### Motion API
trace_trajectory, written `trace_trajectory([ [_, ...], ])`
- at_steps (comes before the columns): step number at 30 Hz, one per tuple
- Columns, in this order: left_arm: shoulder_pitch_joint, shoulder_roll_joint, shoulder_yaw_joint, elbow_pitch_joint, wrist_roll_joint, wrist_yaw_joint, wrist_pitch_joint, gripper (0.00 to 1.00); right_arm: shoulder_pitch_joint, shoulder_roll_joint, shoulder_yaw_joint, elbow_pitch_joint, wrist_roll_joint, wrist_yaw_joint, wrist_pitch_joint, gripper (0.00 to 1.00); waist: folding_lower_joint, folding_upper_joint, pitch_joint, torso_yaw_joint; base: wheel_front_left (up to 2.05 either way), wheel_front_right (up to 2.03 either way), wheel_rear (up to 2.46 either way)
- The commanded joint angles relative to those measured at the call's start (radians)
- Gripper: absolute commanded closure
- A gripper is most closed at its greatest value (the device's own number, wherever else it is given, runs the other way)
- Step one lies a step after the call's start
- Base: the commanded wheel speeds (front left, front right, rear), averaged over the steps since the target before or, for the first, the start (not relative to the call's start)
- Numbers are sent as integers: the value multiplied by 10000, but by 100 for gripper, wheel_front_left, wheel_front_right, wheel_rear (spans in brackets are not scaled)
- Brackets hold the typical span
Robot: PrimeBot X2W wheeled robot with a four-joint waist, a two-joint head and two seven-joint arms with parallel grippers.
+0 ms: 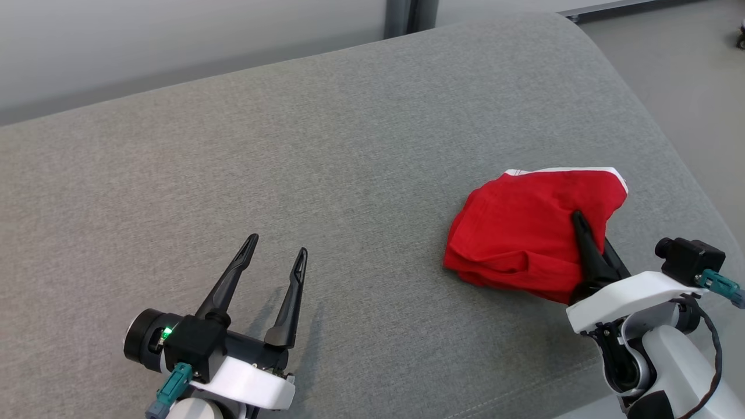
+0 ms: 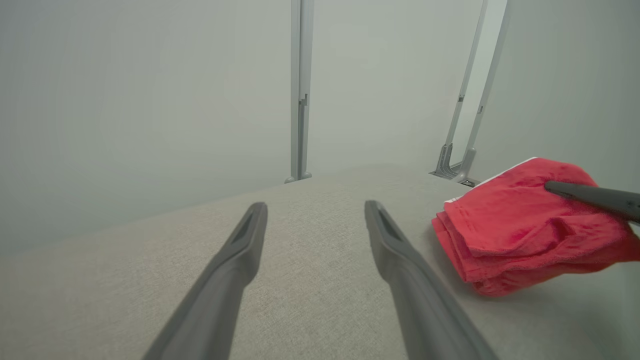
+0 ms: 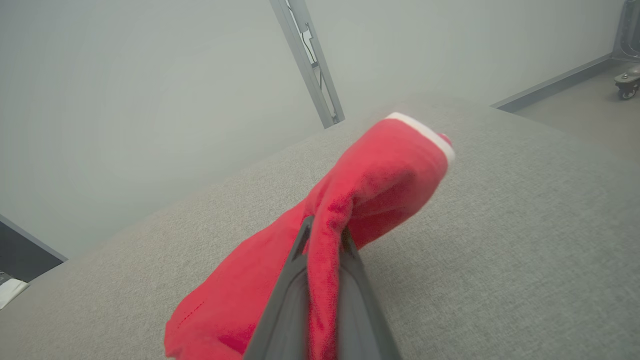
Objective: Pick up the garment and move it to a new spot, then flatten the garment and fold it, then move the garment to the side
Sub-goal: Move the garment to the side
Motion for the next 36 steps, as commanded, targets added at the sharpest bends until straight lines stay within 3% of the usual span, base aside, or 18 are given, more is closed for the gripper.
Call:
trace_trajectory([
  [1, -394, 29, 307, -234, 121, -67, -88, 0, 131, -25, 92, -263, -100, 2, -145, 100, 0, 0, 44, -218, 0, 0, 0],
  [11, -454, 69, 335, -164, 198, -137, -88, 0, 384, 116, 9, -346, -67, 2, -145, 100, 0, 0, 117, -1103, 0, 0, 0],
  [18, -488, 64, 296, -155, 243, -160, -88, 0, 495, 88, -131, -426, -44, 2, -145, 100, 0, 0, 246, -1307, 0, 0, 0],
  [22, -527, 92, 260, -141, 268, -172, -88, 0, 428, 128, -374, -557, -48, 2, -145, 100, 0, 0, 391, -1258, 0, 0, 0],
  [28, -661, 245, 238, -83, 291, -186, -88, 0, 8, 430, -1530, -1357, 610, 2, -145, 100, 0, 0, 681, -1004, 0, 0, 0],
  [36, -1237, 650, 213, -514, 471, -196, -88, 0, -1618, 109, -2248, -1241, 477, 2, -145, 100, 0, 0, 1376, -457, 0, 0, 0],
])
